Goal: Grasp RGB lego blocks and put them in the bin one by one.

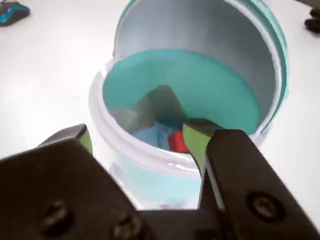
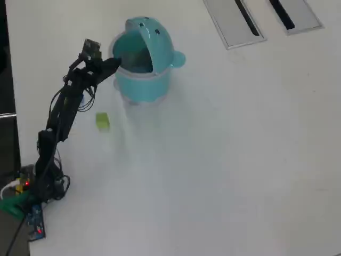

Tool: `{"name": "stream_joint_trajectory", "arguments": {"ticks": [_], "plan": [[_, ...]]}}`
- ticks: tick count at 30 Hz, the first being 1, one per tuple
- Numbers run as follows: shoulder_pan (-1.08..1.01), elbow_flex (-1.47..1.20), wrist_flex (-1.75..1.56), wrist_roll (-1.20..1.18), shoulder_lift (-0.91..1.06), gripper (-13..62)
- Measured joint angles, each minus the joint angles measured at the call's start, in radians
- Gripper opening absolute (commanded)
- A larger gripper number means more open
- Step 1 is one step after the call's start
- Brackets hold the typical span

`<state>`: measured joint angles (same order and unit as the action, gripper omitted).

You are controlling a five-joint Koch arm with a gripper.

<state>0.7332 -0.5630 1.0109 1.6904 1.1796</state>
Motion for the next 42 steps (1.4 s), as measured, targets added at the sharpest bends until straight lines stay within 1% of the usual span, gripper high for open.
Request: {"name": "stream_joint_trajectory", "arguments": {"ticks": [1, 11, 17, 20, 26, 35, 42], "plan": [[0.008, 0.000, 0.064, -0.002, 0.021, 33.7], [0.072, -0.017, 0.202, -0.137, 0.150, 31.7], [0.075, -0.337, 0.229, -0.179, 0.359, 31.1], [0.075, -0.433, 0.229, -0.179, 0.440, 31.2], [0.098, -0.721, 0.215, -0.178, 0.571, 31.2], [0.115, -0.966, 0.091, -0.153, 0.672, 31.3], [0.115, -1.103, -0.017, -0.043, 0.686, 31.4]]}}
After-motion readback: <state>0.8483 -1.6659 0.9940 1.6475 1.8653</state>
